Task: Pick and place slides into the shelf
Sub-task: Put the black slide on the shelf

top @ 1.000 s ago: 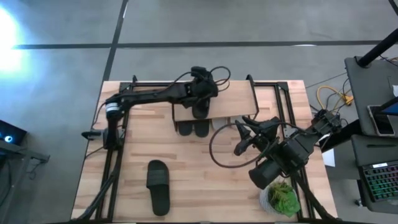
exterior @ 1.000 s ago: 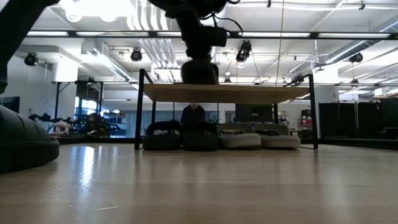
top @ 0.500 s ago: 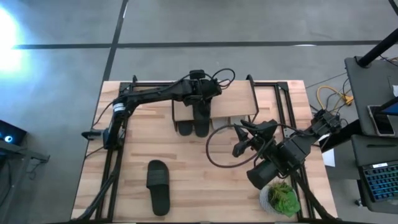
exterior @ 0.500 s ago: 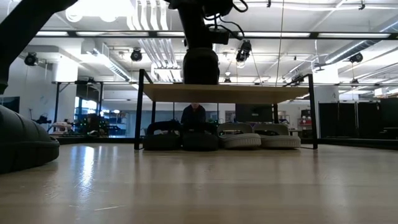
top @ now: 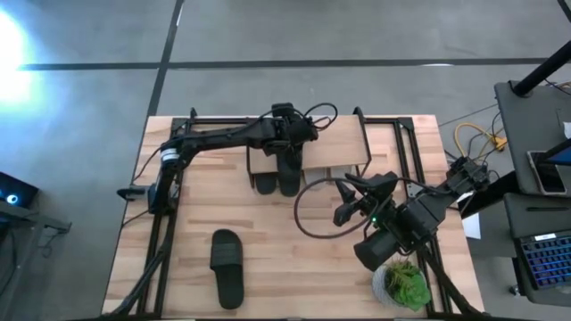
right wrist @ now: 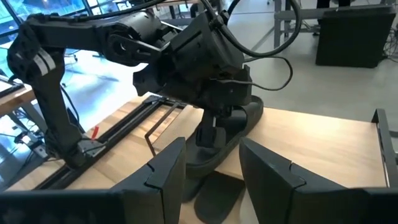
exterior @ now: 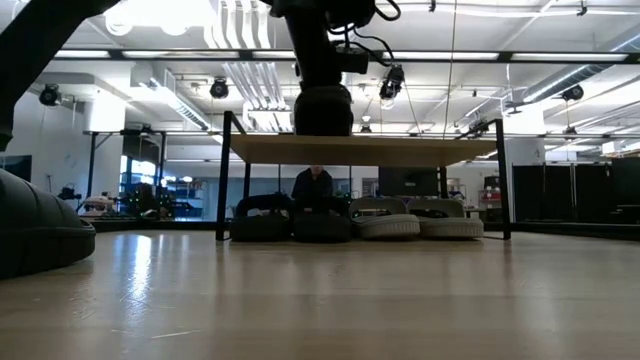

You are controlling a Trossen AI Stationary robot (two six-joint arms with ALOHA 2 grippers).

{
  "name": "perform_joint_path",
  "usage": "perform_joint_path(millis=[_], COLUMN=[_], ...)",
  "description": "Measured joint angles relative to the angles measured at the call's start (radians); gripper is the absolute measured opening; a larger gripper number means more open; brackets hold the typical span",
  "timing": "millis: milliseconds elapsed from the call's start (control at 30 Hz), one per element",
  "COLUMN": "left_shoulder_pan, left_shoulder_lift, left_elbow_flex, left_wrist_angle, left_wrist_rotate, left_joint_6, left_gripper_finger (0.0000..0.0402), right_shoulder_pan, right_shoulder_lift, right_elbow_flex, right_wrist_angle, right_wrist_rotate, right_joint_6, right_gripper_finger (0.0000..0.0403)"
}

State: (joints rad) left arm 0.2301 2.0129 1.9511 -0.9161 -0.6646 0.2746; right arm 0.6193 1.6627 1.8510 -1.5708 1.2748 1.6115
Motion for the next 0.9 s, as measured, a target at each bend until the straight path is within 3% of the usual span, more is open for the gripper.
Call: perform_joint_path(millis=[200,367,667,900], left_shoulder_pan=[-0.023,-0.034,-0.061,-0.08], left_shoulder_lift=[-0.002,-0.001,-0.001,-0.012], left_elbow_flex=[-0.042,-0.045,-0.04,-0.013], left_wrist_angle=[0.025,0.043,-0.023,-0.075], left_wrist_rotate=[-0.085,-0.105,-0.062,0.027], left_joint_6=[0.001,-0.033,-0.034,-0.039], left_gripper_finger=[0.0003,0.0042,0.0133,0.0148], right_shoulder_pan=[0.0,0.002,0.013,0.018], right_shoulder_lift=[0.0,0.0,0.0,0.0], right_elbow_flex=[-0.003,-0.002,-0.002,-0.002], right_wrist_angle=[0.0,0.0,0.0,0.0], right_wrist_rotate=[-0.001,-0.004,-0.044,-0.044], right_joint_6=[-0.023,-0.034,-0.032,-0.024], right_gripper_finger=[0.0143,0.0136,0.0121,0.011])
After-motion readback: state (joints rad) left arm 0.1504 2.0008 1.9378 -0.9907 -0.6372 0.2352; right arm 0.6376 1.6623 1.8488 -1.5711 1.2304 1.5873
